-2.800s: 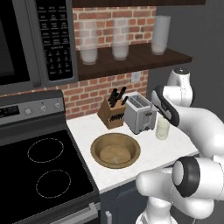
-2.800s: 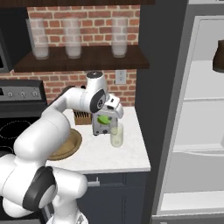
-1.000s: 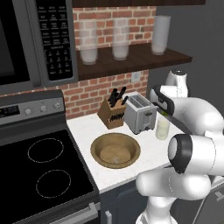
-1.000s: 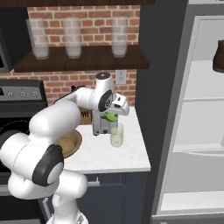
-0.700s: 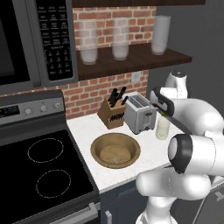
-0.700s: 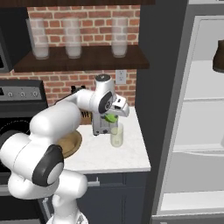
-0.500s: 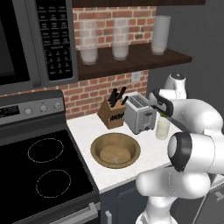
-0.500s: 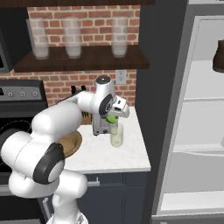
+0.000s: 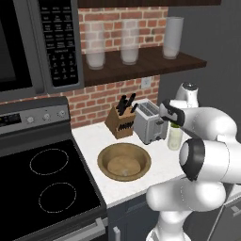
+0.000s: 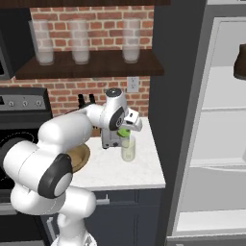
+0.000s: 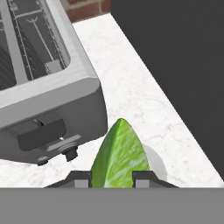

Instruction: Grab a lemon wedge from the fridge and one ice cube from the ice bowl, and put them in the glass of lemonade.

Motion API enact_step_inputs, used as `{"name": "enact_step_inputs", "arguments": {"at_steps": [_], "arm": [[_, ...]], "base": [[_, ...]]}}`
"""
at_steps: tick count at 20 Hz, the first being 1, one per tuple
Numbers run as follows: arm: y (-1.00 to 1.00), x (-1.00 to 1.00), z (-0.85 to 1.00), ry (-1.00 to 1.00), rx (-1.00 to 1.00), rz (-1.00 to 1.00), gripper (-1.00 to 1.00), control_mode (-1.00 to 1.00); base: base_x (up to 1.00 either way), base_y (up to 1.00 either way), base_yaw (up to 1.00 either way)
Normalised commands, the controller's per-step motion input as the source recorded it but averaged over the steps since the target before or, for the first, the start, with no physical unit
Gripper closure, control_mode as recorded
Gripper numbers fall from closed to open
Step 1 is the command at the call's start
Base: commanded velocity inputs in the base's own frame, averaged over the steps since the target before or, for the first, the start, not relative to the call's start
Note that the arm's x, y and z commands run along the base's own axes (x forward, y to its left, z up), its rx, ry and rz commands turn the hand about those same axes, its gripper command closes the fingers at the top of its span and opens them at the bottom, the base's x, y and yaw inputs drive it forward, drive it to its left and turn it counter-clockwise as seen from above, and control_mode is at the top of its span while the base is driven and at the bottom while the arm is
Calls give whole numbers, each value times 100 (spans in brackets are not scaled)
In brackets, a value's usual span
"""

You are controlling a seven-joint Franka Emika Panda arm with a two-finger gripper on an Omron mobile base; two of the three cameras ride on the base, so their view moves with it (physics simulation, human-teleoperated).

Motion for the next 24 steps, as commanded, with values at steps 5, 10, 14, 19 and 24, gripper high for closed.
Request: {"name": "enact_step_inputs", "arguments": {"at_steps": [5, 10, 14, 19, 24], "arm": [[-9, 0, -1, -2, 0, 0, 100, -100], [-12, 0, 0, 0, 0, 0, 100, -100], [-8, 0, 0, 0, 0, 0, 100, -100], [0, 0, 0, 0, 0, 0, 100, -100], [0, 0, 0, 0, 0, 0, 100, -100]], "base": [[0, 0, 0], [0, 0, 0], [0, 0, 0], [0, 0, 0], [0, 0, 0]]}}
